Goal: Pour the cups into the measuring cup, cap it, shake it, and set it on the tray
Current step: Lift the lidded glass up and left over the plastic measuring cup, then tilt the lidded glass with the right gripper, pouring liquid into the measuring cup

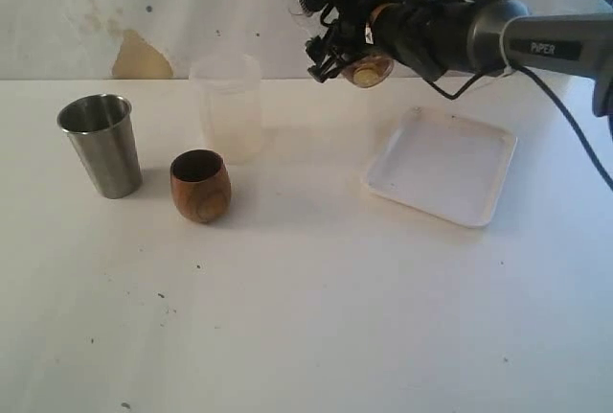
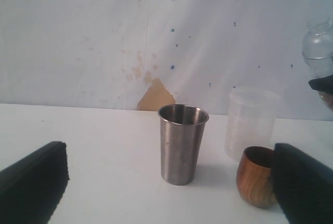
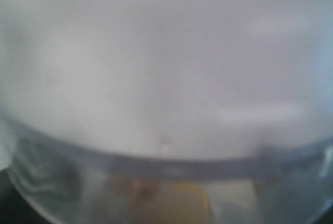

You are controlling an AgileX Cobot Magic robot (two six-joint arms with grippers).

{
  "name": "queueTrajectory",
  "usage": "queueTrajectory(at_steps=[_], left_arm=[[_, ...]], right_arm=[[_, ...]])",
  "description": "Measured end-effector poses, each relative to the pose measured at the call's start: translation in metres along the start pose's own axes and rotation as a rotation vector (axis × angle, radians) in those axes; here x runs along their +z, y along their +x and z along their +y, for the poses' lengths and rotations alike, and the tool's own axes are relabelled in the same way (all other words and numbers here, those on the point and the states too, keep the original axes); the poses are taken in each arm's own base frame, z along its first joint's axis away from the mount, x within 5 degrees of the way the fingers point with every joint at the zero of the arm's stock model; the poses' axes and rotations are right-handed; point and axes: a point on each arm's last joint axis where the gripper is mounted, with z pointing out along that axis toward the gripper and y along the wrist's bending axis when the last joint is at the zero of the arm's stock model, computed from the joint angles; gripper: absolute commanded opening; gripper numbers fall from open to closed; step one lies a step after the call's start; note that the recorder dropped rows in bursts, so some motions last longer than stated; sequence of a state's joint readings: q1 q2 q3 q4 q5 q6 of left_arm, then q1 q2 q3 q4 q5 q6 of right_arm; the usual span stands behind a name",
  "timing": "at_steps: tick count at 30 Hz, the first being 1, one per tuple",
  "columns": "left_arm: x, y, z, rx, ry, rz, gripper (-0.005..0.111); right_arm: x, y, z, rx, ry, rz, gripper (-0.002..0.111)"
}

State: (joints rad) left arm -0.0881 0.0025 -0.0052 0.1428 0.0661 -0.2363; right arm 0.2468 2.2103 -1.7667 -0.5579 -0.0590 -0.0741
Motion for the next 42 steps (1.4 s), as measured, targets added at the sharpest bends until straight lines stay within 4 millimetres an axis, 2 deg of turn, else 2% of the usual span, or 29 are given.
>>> queueTrajectory(at_steps=[10, 20, 23, 30, 37, 42], left_arm=[[0.0, 0.0, 0.0, 0.0, 0.0, 0.0, 0.105], [0.0, 0.0, 0.0, 0.0, 0.0, 0.0, 0.105], [0.0, 0.0, 0.0, 0.0, 0.0, 0.0, 0.105], [0.0, 0.0, 0.0, 0.0, 0.0, 0.0, 0.105], [0.0, 0.0, 0.0, 0.0, 0.0, 0.0, 0.105], [0.0, 0.0, 0.0, 0.0, 0.0, 0.0, 0.105]], right_arm=[[0.017, -0.008, 0.006, -0.172, 0.001, 0.077, 0.0], [0.021, -0.013, 0.022, -0.314, -0.032, 0.116, 0.0], [0.022, -0.019, 0.02, -0.344, -0.021, 0.108, 0.0], [0.02, -0.028, 0.009, -0.552, 0.033, 0.112, 0.0], [0.024, -0.038, 0.025, -0.75, 0.04, 0.087, 0.0], [0.035, -0.033, 0.04, -0.816, 0.033, 0.12, 0.0]])
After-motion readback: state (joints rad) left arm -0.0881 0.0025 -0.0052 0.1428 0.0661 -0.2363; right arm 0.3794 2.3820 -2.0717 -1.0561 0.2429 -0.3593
